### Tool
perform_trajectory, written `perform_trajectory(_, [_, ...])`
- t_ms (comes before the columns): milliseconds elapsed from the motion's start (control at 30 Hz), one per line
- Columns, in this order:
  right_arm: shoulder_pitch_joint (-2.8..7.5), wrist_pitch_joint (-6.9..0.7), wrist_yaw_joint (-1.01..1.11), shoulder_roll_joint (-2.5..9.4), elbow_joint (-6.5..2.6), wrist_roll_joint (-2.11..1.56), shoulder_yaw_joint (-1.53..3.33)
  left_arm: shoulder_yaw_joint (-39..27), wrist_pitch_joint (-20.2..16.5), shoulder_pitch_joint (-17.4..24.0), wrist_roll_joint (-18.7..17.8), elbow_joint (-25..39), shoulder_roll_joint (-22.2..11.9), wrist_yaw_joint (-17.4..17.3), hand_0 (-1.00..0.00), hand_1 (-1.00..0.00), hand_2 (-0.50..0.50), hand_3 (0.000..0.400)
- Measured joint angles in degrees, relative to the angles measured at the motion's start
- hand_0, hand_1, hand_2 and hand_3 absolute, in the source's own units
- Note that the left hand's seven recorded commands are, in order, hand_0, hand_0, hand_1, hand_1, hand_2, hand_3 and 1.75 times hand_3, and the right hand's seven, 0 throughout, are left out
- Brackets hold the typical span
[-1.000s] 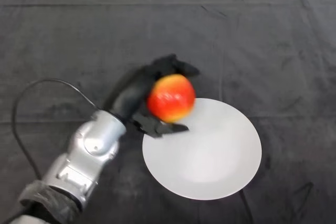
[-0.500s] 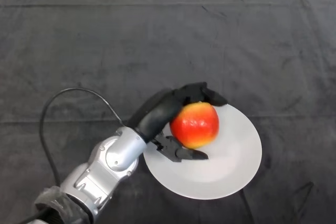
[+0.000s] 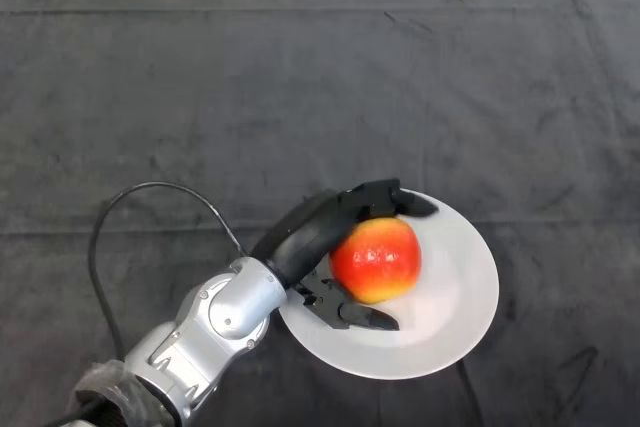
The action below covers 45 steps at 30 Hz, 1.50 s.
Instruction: Move the apple to the plate
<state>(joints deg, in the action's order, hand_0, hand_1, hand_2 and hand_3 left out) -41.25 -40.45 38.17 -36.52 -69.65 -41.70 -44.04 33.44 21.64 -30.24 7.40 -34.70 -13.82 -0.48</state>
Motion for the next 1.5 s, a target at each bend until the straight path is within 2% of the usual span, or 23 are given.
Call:
perform_trajectory(33, [0.00, 0.00, 0.00, 0.00, 0.00, 0.00, 0.00, 0.00, 0.01, -0.01, -0.15, -0.14, -0.02, -0.03, -0.19, 0.00, -0.09, 0.075])
perform_trajectory(67, [0.00, 0.00, 0.00, 0.00, 0.00, 0.00, 0.00, 0.02, -0.08, -0.03, -0.20, -0.14, -0.01, -0.10, -0.04, 0.00, -0.02, 0.016])
perform_trajectory(133, [0.00, 0.00, 0.00, 0.00, 0.00, 0.00, 0.00, 0.03, -0.30, -0.03, -0.68, -0.27, -0.04, -0.16, 0.00, 0.00, 0.00, 0.000])
perform_trajectory(300, [0.00, 0.00, 0.00, 0.00, 0.00, 0.00, 0.00, 0.05, -0.50, -0.05, -1.87, -0.50, -0.07, -0.17, 0.00, 0.00, 0.00, 0.000])
perform_trajectory(800, [0.00, 0.00, 0.00, 0.00, 0.00, 0.00, 0.00, 1.53, -1.37, -1.97, -2.14, -0.65, -0.91, -0.37, 0.00, 0.00, 0.00, 0.000])
perform_trajectory(1067, [0.00, 0.00, 0.00, 0.00, 0.00, 0.00, 0.00, -0.03, -0.88, -1.96, -2.14, -0.19, -3.71, -0.35, 0.00, 0.00, 0.00, 0.000])
perform_trajectory(1233, [0.00, 0.00, 0.00, 0.00, 0.00, 0.00, 0.00, -2.52, 1.00, -1.95, -2.27, -0.16, -5.66, -0.39, 0.00, 0.00, 0.00, 0.000])
perform_trajectory(1367, [0.00, 0.00, -0.01, 0.00, 0.00, 0.00, 0.00, -3.84, 2.31, -1.95, -3.92, -0.12, -7.69, -1.01, 0.00, 0.00, 0.00, 0.000])
perform_trajectory(1500, [0.00, -0.01, -0.01, 0.00, 0.00, 0.00, 0.00, -7.94, 3.67, -1.93, -5.01, -0.12, -9.80, -2.28, 0.00, 0.00, 0.00, 0.000])
